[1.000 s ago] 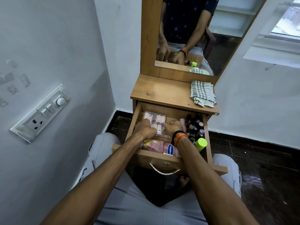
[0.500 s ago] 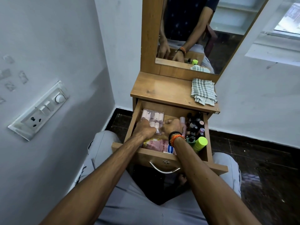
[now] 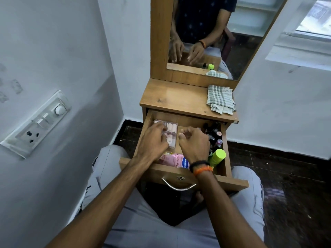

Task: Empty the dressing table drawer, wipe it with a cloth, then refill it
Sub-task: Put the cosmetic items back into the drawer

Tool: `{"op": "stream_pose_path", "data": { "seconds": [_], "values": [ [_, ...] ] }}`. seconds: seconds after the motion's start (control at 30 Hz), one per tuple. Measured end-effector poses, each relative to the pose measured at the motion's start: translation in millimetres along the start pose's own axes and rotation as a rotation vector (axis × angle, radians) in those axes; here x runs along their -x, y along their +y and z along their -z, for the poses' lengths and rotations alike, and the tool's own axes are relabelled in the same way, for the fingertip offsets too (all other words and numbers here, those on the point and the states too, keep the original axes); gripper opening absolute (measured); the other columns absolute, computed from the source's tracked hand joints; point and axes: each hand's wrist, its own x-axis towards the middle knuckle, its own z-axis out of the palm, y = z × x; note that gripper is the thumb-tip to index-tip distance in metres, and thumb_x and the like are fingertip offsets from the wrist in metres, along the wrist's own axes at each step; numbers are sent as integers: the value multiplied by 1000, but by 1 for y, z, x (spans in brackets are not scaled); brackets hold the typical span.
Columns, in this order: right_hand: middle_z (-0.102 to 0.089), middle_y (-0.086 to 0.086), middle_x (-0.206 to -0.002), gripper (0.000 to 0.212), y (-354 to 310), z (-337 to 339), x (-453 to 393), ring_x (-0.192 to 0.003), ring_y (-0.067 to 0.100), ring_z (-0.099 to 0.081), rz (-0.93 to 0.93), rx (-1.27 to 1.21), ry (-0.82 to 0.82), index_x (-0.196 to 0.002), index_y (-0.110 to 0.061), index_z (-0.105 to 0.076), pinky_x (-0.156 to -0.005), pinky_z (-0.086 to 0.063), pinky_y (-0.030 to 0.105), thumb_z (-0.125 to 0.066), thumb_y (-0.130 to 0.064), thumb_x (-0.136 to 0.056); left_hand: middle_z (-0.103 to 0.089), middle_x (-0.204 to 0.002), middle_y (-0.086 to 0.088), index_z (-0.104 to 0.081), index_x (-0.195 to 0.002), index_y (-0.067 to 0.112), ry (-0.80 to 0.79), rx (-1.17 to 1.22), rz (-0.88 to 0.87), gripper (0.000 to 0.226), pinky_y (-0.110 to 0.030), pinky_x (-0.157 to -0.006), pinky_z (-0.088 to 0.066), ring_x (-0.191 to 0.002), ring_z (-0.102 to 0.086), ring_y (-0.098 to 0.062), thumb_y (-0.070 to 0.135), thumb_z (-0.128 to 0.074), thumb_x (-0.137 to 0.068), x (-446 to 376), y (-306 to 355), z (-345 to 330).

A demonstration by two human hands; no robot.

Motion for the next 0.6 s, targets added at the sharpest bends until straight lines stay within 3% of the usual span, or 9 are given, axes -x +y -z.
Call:
{"op": "stream_pose_path", "data": {
  "seconds": [0.1,0.2,0.27,0.4,0.6],
  "values": [
    [-72,2,-100,12,14,15,23,-86,14,-64,221,31,205,-98,-14,-73,-78,-54,28,-71,-13,-86,-53,-146,-7,-64,-126,5,82,-76,-117,34,-15,-107,-25,-135,-46,-19,2,-56,-93,11,-3,1],
    [-72,6,-107,17,33,21,37,-100,21,-64,359,67,342,-101,-10,-74,-91,-47,26,-74,-7,-84,-50,-149,-11,-68,-120,3,109,-151,-200,32,-25,-117,-22,-141,-40,-23,2,-59,-90,19,-9,-6],
    [-72,5,-111,19,43,24,42,-109,22,-60,424,93,385,-103,-9,-74,-97,-42,24,-72,-5,-85,-50,-149,-13,-68,-119,3,117,-210,-244,31,-36,-120,-26,-141,-41,-27,5,-61,-88,24,-9,-11],
    [-70,10,-118,30,58,27,51,-121,29,-55,541,172,423,-109,-7,-74,-98,-50,43,-71,-2,-80,-56,-143,-14,-71,-111,7,170,-339,-295,30,-56,-116,-33,-138,-46,-30,16,-55,-87,35,-12,-17],
    [-68,11,-122,30,61,22,44,-129,30,-50,519,192,404,-111,-8,-73,-106,-44,43,-69,-5,-82,-56,-144,-12,-69,-117,5,253,-383,-374,42,-59,-115,-31,-141,-44,-29,23,-44,-88,30,-17,-20]
  ]
}}
